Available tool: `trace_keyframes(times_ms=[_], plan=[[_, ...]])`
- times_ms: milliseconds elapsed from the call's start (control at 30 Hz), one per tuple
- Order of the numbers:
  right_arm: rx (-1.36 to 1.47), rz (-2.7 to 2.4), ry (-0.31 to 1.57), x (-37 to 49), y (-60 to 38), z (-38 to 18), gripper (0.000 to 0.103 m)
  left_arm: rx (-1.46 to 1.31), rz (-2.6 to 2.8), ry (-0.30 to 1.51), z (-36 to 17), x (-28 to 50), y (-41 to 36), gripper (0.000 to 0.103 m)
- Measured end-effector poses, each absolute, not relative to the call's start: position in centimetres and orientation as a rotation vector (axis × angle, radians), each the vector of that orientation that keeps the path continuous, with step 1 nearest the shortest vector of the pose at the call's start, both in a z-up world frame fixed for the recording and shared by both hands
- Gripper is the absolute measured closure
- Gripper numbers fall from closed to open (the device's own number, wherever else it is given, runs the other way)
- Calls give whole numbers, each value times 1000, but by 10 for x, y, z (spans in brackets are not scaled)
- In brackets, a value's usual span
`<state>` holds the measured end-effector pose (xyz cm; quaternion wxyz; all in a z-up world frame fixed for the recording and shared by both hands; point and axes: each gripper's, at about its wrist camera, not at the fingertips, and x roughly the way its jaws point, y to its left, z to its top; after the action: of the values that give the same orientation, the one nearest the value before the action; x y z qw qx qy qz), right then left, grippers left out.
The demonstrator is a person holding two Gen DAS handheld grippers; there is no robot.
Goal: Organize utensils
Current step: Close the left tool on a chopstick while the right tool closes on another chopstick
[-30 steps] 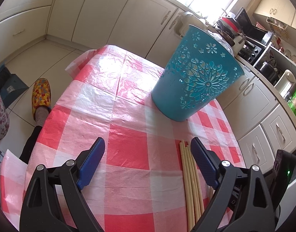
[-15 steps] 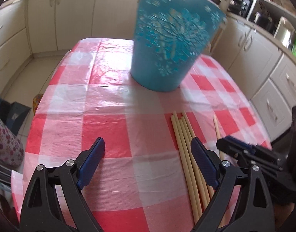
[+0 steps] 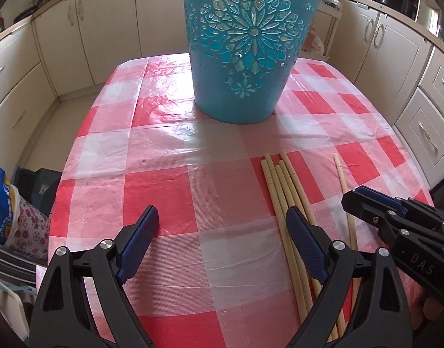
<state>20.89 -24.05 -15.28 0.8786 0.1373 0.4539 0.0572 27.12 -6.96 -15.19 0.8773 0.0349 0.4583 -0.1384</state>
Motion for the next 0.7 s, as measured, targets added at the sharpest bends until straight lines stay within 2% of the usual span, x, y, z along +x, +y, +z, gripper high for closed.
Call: trace_keyframes(times_ms=[200,300,467,500,567,633,700], plan=[[279,121,948,209,-241,-153,78,158,-256,962,-154,272,-80,19],[269,119,949,210,-239,-152,78,161,-279,955,-152,272,-82,26],[169,106,954,214,-227,-151,78,202,-375,934,-149,269,-90,47],[136,105,957,215,-223,-151,80,216,-407,932,-148,269,-92,53],[77,103,966,216,-218,-151,91,241,-461,934,-147,269,-94,63],[68,114,981,218,-222,-151,92,286,-540,934,-145,270,-97,75],[54,106,996,219,-227,-151,93,299,-592,953,-143,273,-96,78]])
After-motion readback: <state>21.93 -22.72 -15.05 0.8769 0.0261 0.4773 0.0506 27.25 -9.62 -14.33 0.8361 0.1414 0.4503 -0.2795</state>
